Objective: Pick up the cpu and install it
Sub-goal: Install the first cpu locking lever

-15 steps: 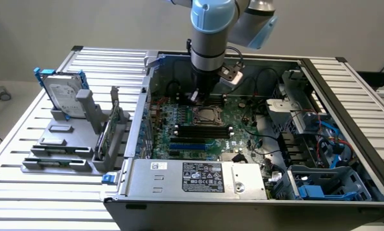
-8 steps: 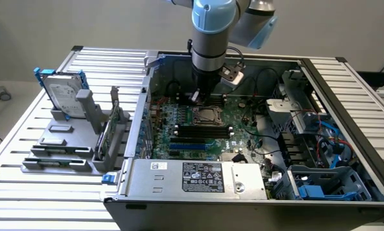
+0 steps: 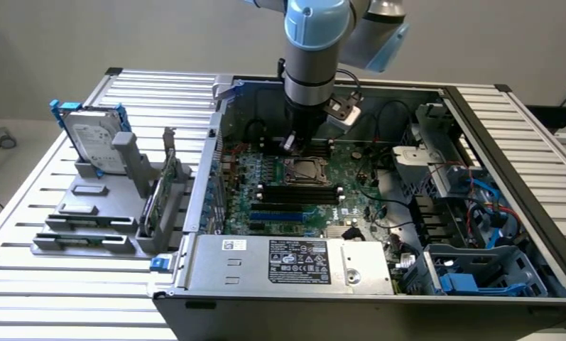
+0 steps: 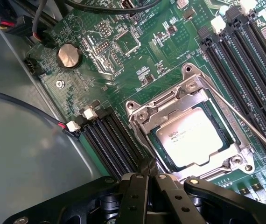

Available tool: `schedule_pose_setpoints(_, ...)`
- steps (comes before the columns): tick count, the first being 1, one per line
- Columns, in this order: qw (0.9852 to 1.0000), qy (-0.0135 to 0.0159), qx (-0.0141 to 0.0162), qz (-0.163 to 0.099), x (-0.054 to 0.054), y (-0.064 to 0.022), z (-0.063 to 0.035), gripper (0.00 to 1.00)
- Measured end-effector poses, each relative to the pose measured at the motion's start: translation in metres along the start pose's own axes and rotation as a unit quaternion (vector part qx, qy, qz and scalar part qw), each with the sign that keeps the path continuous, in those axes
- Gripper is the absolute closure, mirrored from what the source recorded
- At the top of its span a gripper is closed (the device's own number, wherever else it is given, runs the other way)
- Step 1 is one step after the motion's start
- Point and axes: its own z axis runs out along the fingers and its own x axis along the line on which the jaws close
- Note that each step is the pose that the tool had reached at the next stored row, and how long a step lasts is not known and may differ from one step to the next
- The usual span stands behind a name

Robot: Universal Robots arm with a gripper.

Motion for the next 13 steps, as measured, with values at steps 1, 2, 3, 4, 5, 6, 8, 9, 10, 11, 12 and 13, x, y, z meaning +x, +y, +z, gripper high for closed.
schedule_pose_setpoints(1,1.0000,0.0000,0.0000,0.000,0.0002,0.0003,0.0001,0.89)
schedule_pose_setpoints(2,1.0000,0.0000,0.0000,0.000,0.0004,0.0007,0.0001,0.89)
schedule_pose_setpoints(3,1.0000,0.0000,0.0000,0.000,0.0006,0.0010,0.0002,0.89)
schedule_pose_setpoints(4,1.0000,0.0000,0.0000,0.000,0.0008,0.0013,0.0003,0.89)
schedule_pose_setpoints(5,1.0000,0.0000,0.0000,0.000,0.0011,0.0017,0.0003,0.89)
schedule_pose_setpoints(6,1.0000,-0.0001,0.0000,0.000,0.0012,0.0020,0.0004,0.89)
schedule_pose_setpoints(8,1.0000,-0.0001,0.0000,0.000,0.0017,0.0028,0.0005,0.89)
schedule_pose_setpoints(9,1.0000,-0.0001,0.0000,0.000,0.0019,0.0031,0.0006,0.89)
schedule_pose_setpoints(10,1.0000,-0.0001,0.0000,0.000,0.0021,0.0035,0.0007,0.89)
schedule_pose_setpoints(11,1.0000,-0.0001,0.0000,0.000,0.0023,0.0039,0.0008,0.89)
schedule_pose_setpoints(12,1.0000,-0.0001,0.0000,0.000,0.0025,0.0042,0.0009,0.89)
schedule_pose_setpoints(13,1.0000,-0.0001,0.0000,0.000,0.0027,0.0045,0.0010,0.89)
